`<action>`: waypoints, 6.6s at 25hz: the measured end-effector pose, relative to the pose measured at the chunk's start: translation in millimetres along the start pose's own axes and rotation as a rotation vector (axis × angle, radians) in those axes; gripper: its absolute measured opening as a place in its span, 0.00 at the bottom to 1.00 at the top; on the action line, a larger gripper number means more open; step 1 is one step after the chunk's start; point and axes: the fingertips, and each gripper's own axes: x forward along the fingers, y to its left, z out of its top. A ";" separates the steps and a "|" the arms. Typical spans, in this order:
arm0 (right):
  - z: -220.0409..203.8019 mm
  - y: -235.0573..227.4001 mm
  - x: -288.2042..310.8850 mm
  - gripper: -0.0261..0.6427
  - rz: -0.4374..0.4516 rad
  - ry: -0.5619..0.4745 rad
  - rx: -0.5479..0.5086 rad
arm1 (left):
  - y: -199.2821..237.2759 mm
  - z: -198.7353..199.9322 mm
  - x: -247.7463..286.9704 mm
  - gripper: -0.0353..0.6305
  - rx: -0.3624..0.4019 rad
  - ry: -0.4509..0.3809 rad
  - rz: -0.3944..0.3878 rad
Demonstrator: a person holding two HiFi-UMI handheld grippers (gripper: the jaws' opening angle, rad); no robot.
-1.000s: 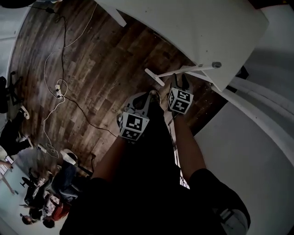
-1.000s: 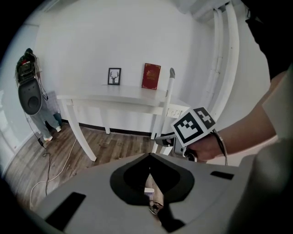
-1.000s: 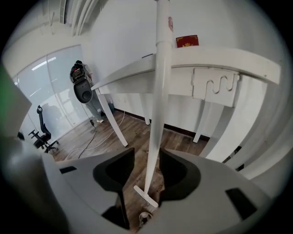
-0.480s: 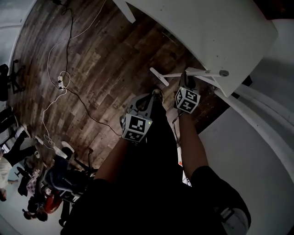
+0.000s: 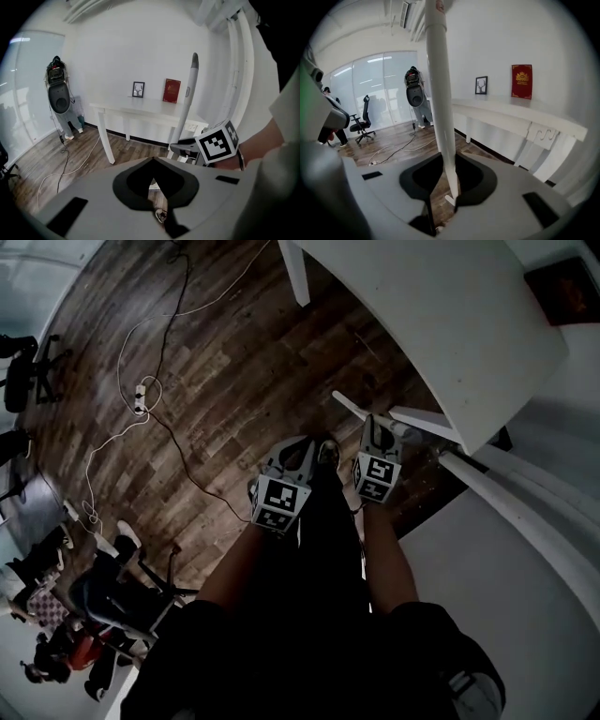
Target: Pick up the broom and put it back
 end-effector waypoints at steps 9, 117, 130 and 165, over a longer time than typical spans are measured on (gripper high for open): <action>95.0 48.1 -62.6 0.18 0.083 -0.146 -0.090 | 31.7 17.4 -87.3 0.05 -0.068 -0.161 0.113; 155.0 282.7 46.8 0.18 0.402 -0.117 -0.033 | 229.7 17.7 -146.7 0.05 -0.124 -0.256 0.338; 132.1 256.2 128.3 0.18 0.326 -0.047 0.037 | 264.9 26.6 -82.2 0.05 -0.054 -0.169 0.221; 114.5 127.5 323.7 0.18 0.029 0.059 0.308 | 310.4 51.1 -3.0 0.05 0.095 -0.089 -0.069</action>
